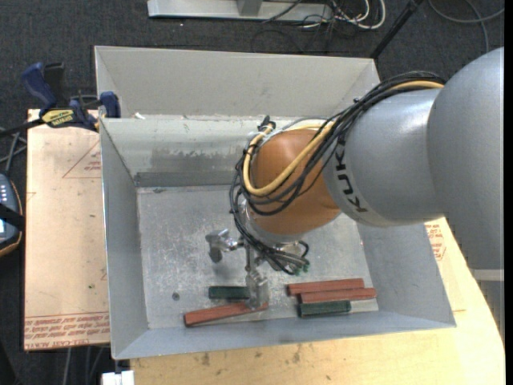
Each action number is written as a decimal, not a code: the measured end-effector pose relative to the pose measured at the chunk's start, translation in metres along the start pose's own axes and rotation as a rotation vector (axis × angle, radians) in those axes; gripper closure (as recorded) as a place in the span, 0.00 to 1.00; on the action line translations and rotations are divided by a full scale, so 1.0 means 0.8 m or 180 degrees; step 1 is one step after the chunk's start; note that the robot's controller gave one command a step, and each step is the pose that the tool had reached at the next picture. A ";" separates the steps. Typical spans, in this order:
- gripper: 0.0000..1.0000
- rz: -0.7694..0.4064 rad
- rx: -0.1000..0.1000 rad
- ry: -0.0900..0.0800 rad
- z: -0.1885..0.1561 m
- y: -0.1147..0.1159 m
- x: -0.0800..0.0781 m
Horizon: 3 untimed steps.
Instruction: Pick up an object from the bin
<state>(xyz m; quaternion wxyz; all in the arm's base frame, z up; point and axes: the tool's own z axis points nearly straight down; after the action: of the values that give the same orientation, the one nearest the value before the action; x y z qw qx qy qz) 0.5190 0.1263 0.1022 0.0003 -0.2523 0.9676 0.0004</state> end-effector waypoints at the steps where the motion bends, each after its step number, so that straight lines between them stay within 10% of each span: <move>1: 1.00 -0.0257 0.0004 -0.0024 0.035 0.038 0.024; 3: 1.00 -0.0829 -0.0007 0.0005 0.000 0.031 0.029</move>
Offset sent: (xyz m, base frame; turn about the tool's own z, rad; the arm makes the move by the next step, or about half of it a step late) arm 0.0000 0.0000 0.0000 0.0000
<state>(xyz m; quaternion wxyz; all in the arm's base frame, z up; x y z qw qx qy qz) 0.4867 0.1370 0.1025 -0.0007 -0.3758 0.9267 0.0012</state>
